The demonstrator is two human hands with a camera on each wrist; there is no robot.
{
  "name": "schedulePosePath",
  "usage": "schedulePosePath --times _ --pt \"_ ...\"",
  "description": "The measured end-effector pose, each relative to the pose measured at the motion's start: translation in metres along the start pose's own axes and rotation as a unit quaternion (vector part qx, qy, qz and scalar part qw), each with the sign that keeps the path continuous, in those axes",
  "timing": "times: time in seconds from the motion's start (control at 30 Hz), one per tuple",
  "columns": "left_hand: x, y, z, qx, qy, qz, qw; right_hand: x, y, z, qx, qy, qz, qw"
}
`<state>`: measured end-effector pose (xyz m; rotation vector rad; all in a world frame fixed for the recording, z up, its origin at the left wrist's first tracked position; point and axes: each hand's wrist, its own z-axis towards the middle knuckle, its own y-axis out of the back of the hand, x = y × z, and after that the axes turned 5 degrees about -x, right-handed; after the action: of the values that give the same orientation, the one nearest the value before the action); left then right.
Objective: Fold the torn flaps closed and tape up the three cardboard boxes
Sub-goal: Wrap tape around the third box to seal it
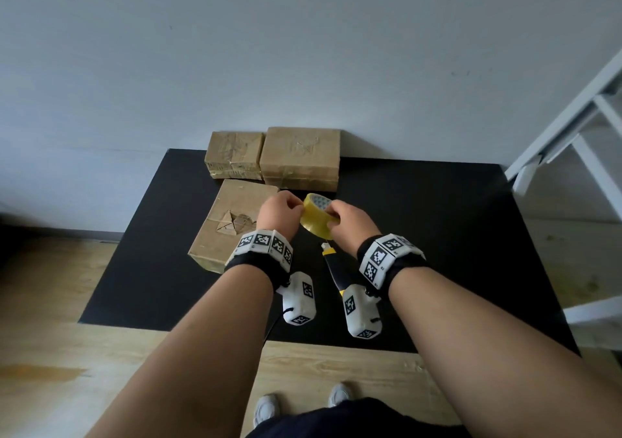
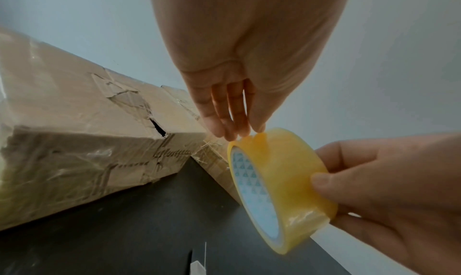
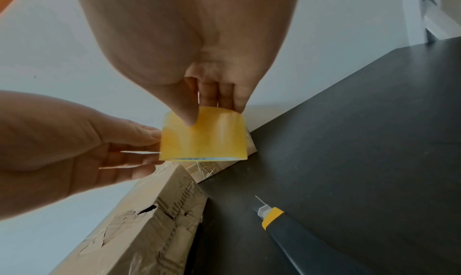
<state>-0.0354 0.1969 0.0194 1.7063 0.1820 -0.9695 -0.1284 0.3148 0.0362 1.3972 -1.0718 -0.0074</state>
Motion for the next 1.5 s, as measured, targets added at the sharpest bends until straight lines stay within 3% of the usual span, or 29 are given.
schedulePosePath --times 0.2,0.43,0.73,0.97,1.13,1.5 --pt "-0.004 0.008 0.001 0.003 -0.008 0.017 1.0 0.003 -0.002 -0.004 0.006 0.019 -0.016 1.0" --pt "0.0 0.016 0.001 0.028 -0.026 0.015 0.999 0.011 -0.005 -0.008 0.022 -0.01 -0.011 1.0" --pt "0.004 0.034 0.015 0.083 -0.073 -0.009 0.994 0.03 -0.01 0.004 -0.041 -0.087 0.027 0.995" --pt "0.009 0.059 0.031 0.118 -0.112 -0.044 0.986 0.042 -0.017 0.007 -0.059 -0.121 -0.012 0.991" --pt "0.018 0.062 0.034 0.11 -0.129 -0.036 0.985 0.054 -0.019 0.007 -0.095 -0.095 0.014 0.991" --pt "0.062 0.075 0.04 0.109 -0.11 -0.064 0.986 0.088 -0.048 0.02 -0.105 -0.154 -0.008 0.982"
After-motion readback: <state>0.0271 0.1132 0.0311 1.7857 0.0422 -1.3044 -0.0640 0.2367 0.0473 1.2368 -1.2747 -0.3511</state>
